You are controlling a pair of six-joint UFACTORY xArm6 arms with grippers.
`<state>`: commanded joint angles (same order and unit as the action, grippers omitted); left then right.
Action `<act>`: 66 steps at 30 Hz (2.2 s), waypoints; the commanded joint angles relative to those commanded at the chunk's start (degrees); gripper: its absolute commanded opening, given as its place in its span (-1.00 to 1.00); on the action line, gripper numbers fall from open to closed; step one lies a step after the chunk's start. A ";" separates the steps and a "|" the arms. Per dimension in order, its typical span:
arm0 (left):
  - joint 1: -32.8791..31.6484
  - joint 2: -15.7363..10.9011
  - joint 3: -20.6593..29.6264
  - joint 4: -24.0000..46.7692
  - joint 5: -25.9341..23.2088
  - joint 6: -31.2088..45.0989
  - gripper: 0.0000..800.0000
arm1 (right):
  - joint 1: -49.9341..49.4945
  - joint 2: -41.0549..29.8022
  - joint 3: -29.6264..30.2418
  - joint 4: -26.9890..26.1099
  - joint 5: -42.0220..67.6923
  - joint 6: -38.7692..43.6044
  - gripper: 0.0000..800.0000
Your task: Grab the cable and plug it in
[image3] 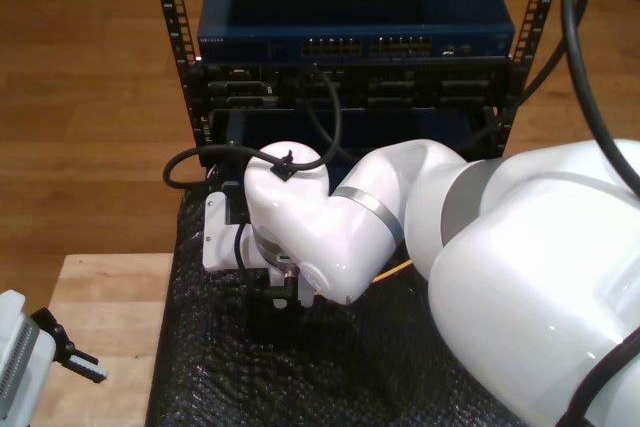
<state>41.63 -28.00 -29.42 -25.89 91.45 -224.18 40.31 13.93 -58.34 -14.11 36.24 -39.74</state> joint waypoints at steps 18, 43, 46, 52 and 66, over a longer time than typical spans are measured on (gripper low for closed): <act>0.00 0.00 0.00 0.00 0.09 -0.09 1.00 | -0.09 0.00 0.00 -0.09 -0.09 0.09 -0.19; 0.00 0.00 0.00 0.00 0.09 -0.09 1.00 | -0.26 0.09 0.09 0.00 -0.09 0.09 -0.59; 0.00 0.00 0.00 0.00 0.09 -0.09 1.00 | -0.26 0.18 0.09 0.00 -0.09 0.00 -0.79; 0.00 0.00 0.00 0.00 0.09 0.00 1.00 | -0.26 0.18 0.00 0.00 -0.09 -0.44 -0.92; 0.00 0.09 0.00 0.00 0.00 -0.09 1.00 | -1.05 -0.09 -0.44 0.79 0.35 -4.13 -0.99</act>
<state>41.63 -27.91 -29.42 -25.89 91.45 -224.26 39.25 13.85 -58.78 -13.32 36.59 -43.87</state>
